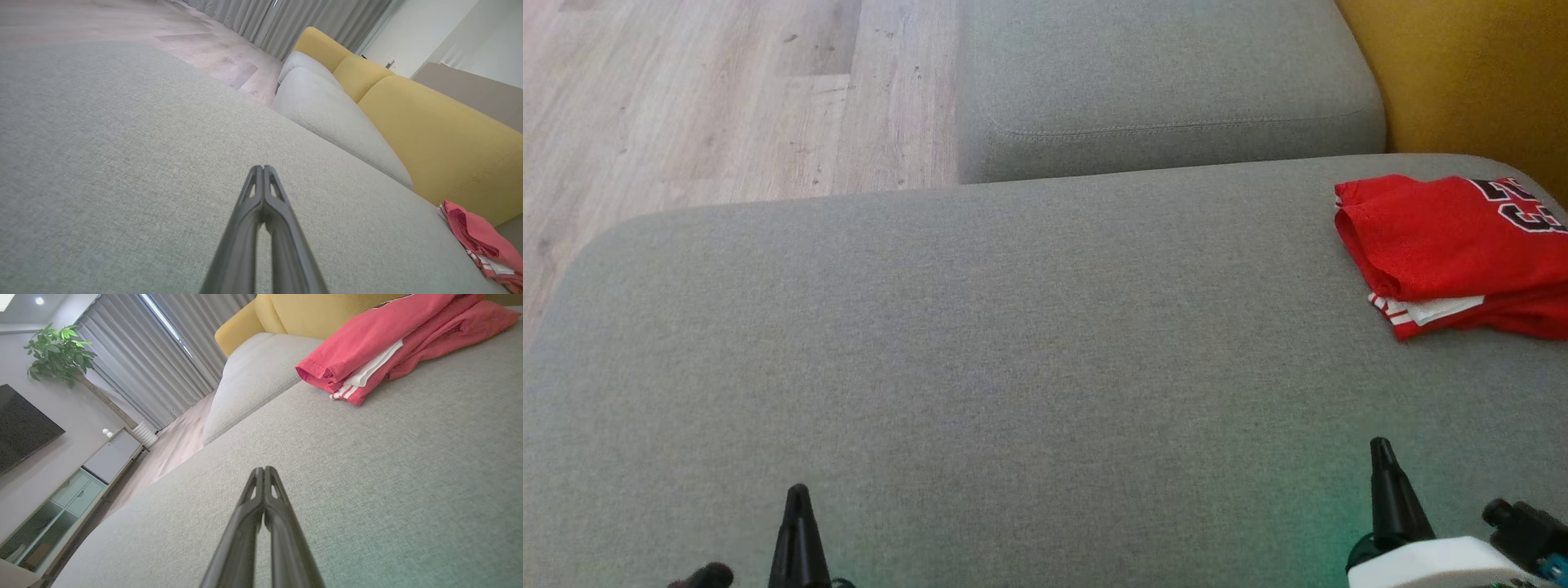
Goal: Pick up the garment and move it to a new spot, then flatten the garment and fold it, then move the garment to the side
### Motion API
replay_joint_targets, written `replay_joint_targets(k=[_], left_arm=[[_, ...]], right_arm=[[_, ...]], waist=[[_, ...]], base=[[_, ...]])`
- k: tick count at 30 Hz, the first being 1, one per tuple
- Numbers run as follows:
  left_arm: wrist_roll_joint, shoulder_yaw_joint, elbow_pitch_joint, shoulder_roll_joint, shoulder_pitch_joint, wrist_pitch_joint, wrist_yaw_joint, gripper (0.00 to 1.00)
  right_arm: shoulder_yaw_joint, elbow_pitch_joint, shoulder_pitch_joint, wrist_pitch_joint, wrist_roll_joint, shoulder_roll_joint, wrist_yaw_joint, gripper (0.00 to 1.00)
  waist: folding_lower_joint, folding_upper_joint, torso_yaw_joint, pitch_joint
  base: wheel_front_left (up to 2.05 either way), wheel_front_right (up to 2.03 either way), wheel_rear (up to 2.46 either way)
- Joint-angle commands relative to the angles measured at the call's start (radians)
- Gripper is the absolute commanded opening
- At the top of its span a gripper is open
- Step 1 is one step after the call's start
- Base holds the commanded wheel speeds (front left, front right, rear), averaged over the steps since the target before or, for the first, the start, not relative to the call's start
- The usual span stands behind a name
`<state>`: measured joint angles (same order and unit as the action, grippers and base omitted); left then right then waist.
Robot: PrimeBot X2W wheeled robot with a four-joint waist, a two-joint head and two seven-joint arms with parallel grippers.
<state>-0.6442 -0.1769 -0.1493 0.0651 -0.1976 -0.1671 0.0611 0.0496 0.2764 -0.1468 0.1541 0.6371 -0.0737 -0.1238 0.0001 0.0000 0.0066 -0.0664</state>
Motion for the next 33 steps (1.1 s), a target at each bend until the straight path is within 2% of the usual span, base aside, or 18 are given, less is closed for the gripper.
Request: replay_joint_targets(k=[1, 33], left_arm=[[-0.028, 0.025, 0.024, 0.012, 0.052, 0.004, -0.007, 0.0], [-0.4, 0.104, -0.019, 0.018, 0.146, 0.091, -0.077, 0.0]], right_arm=[[-0.004, -0.032, 0.056, -0.005, 0.031, -0.008, -0.002, 0.0], [-0.051, -0.033, 0.13, -0.093, 0.397, -0.005, -0.004, 0.0]], waist=[[0.0, 0.0, 0.0, 0.001], [-0.0001, 0.0, -0.003, 0.027]], base=[[0.0, 0.0, 0.0], [0.0, 0.0, 0.0]])
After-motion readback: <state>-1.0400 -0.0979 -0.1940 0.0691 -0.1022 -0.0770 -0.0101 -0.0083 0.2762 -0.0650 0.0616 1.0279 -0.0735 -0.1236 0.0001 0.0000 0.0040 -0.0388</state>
